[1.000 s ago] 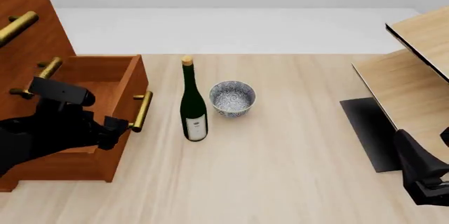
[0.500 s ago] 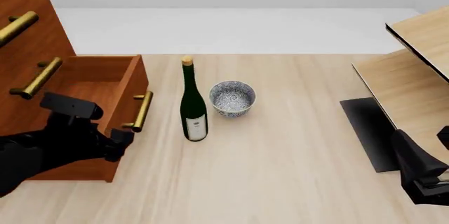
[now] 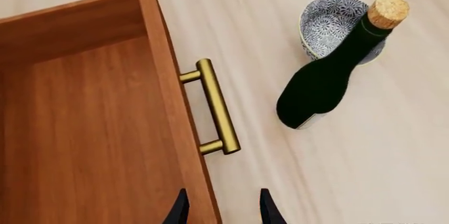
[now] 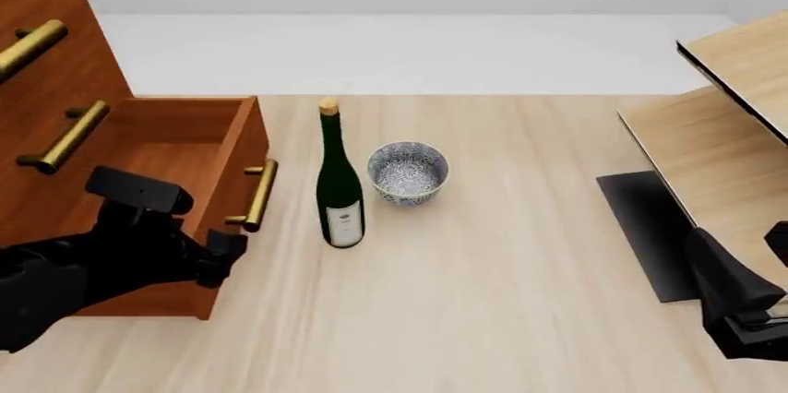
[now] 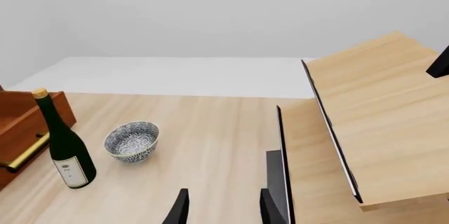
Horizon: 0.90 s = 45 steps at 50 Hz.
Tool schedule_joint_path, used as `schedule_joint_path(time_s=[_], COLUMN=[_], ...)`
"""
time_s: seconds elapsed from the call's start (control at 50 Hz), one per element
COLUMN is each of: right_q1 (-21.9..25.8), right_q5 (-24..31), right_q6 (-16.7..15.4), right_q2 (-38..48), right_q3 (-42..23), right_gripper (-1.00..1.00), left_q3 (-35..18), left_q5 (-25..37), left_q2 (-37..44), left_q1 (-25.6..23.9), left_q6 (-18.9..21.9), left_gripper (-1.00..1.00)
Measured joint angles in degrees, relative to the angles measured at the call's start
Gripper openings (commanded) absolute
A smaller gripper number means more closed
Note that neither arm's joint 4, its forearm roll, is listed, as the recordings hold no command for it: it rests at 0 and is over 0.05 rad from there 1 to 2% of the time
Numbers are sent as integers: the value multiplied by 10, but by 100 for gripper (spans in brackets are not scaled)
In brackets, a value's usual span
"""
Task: Put the wine bottle in the bottom drawer of the cabinet.
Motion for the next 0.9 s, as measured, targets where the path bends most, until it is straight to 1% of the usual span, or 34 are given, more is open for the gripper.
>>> schedule_joint_path(time_s=[0.36, 0.64, 0.76, 0.9], right_q1=[1, 3, 3, 5], right_q5=[6, 14, 15, 13], right_q6=[1, 0, 1, 1], right_q2=[-6, -13, -15, -12], right_q3=[0, 0, 0, 0], right_gripper=[100, 100, 100, 100], left_q3=[-4, -4, -6, -4], left_q5=[-17, -20, -16, -6], left_q2=[12, 12, 9, -1], left_q1=[-38, -42, -45, -47], left_q6=[-20, -4, -3, 7], left_gripper=[100, 100, 100, 100])
